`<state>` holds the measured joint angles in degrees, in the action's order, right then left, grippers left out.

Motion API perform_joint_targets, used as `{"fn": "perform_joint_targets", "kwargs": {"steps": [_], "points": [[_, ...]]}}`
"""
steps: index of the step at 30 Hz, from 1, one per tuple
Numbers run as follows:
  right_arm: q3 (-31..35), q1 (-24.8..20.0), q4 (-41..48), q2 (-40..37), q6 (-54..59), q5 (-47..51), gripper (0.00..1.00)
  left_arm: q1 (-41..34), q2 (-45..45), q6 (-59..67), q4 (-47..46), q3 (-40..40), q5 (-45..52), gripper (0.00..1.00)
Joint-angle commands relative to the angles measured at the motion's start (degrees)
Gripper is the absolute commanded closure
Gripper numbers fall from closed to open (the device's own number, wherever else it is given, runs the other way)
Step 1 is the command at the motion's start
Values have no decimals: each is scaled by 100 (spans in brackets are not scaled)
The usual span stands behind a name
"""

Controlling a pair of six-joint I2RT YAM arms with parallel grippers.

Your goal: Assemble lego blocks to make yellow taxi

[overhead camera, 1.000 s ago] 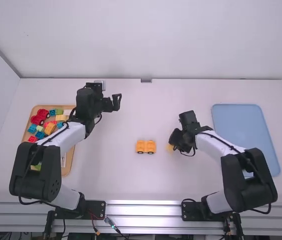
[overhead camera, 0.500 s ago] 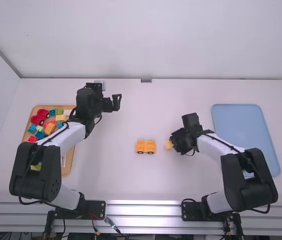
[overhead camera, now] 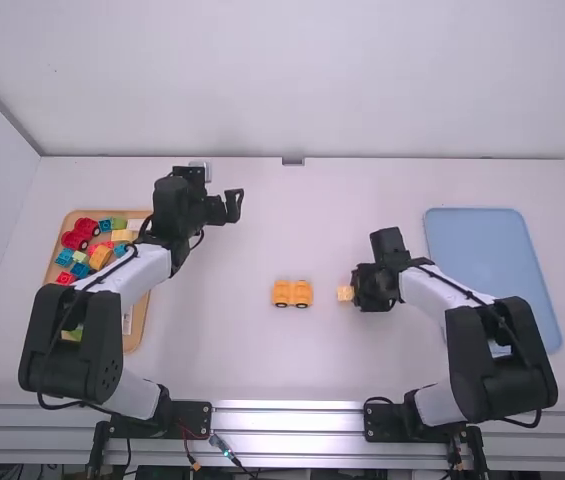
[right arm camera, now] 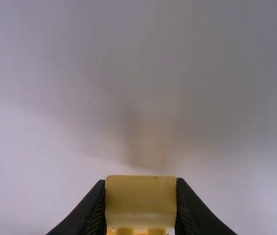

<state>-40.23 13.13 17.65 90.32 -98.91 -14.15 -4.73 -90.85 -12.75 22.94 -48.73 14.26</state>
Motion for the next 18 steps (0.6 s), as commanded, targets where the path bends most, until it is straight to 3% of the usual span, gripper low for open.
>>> {"fn": "perform_joint_targets", "kwargs": {"steps": [1,18], "points": [[-125,-2,22,44,-428,96,100,-13,-22,-98,-20,52,-33,1],[-223,9,33,44,-411,92,100,-15,-22,-205,-164,55,-22,1]]}}
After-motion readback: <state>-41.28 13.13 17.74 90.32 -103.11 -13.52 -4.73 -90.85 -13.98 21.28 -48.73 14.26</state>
